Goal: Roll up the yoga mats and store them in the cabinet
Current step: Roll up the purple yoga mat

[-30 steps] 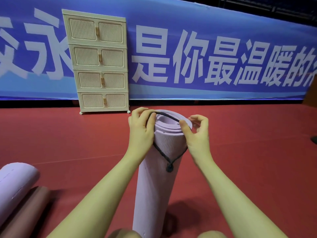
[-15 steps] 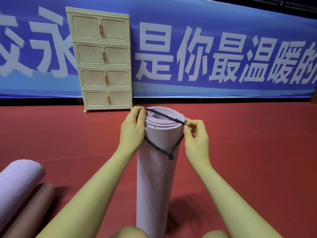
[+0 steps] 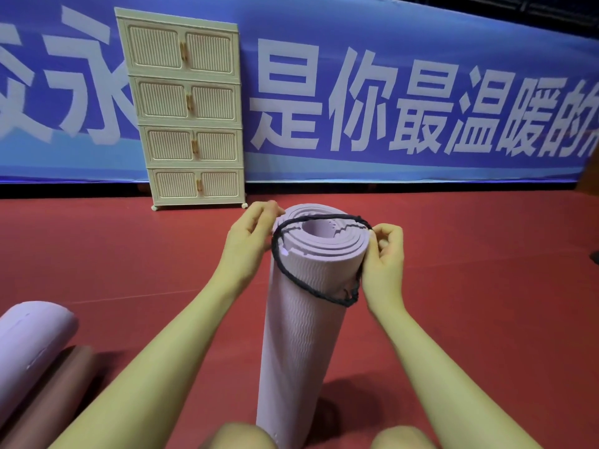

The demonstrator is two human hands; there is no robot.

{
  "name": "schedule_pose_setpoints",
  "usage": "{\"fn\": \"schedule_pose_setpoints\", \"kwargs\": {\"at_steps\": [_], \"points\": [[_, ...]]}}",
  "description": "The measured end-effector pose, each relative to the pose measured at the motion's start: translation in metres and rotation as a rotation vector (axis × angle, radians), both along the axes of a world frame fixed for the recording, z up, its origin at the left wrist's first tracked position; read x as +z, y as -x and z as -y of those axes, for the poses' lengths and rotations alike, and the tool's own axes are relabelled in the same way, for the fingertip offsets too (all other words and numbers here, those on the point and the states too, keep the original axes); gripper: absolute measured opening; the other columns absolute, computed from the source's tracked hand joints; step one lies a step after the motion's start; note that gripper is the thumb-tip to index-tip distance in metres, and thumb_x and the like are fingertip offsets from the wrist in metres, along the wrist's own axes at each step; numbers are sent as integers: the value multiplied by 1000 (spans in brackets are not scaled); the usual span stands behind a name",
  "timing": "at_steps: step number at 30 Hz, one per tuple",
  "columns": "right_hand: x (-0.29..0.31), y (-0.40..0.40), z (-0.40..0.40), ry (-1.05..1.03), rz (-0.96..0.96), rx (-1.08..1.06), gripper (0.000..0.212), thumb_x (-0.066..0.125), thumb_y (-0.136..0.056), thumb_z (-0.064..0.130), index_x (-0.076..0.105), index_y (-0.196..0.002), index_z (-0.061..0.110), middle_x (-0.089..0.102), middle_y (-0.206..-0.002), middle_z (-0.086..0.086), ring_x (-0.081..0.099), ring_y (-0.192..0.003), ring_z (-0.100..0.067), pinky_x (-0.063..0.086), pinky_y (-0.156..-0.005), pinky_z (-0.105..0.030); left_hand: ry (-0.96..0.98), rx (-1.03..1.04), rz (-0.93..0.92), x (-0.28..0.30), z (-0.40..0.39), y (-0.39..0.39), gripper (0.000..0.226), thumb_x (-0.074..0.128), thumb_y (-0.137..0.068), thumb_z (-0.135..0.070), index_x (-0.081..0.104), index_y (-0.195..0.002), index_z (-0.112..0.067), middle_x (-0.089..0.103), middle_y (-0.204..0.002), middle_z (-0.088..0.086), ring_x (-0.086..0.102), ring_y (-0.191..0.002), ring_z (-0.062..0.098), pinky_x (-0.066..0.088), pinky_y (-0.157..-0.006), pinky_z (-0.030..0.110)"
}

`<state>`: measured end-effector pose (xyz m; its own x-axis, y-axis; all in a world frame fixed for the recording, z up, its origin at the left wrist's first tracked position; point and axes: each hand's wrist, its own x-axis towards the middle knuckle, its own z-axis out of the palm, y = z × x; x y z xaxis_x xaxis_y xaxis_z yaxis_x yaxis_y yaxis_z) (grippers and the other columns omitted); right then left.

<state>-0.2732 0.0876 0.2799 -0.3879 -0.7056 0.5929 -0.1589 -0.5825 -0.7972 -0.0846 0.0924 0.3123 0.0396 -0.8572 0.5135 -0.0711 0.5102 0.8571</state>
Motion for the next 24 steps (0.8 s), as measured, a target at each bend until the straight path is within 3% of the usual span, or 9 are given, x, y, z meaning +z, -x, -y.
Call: {"fn": "schedule_pose_setpoints", "kwargs": {"at_steps": [3, 6, 10, 16, 19, 24], "points": [[1, 0, 1, 2, 1, -10, 19, 46, -97, 4, 44, -86, 21, 48, -77, 1, 42, -63, 1, 36, -60, -15, 22, -74, 39, -1, -5, 1, 26, 76, -76, -29, 60, -93, -19, 67, -95, -9, 60, -83, -3, 45, -72, 12], [2, 0, 0, -9, 5, -9, 18, 46, -97, 4, 43, -86, 18, 47, -75, 1, 41, -60, 3, 35, -58, -13, 50, -59, -16, -2, -6, 7, 8, 67, -87, -9, 59, -86, -10, 69, -82, -8, 61, -79, 2, 45, -73, 13], [2, 3, -1, -37, -41, 17, 20, 47, -97, 8, 43, -84, 23, 46, -73, 2, 39, -60, -2, 34, -56, -16, 34, 52, -56, -1, -1, 9, 16, 58, -94, -13, 55, -79, -13, 62, -73, -1, 49, -64, 5, 38, -60, 16], [11, 11, -3, -55, -89, 76, 17, 47, -97, 9, 44, -87, 22, 55, -71, 2, 48, -63, -8, 37, -60, -25, -46, 175, -164, 2, 13, 5, 17, 51, -98, -20, 51, -81, -20, 64, -80, 11, 55, -68, 13, 45, -70, 31], [15, 15, -2, -87, -26, 115, 17, 46, -97, 8, 45, -87, 22, 62, -67, 8, 53, -64, -8, 40, -64, -29, -132, 139, -209, 5, 21, 5, 17, 49, -99, -19, 49, -82, -18, 64, -62, -2, 55, -54, 8, 45, -60, 27], [25, 14, 0, -176, 55, 164, 16, 45, -97, 6, 46, -86, 16, 63, -56, 9, 52, -52, -4, 44, -59, -23, -231, 115, -166, 9, 35, 8, 16, 47, -100, -20, 50, -85, -17, 61, -64, 5, 54, -47, 7, 44, -55, 25]]}}
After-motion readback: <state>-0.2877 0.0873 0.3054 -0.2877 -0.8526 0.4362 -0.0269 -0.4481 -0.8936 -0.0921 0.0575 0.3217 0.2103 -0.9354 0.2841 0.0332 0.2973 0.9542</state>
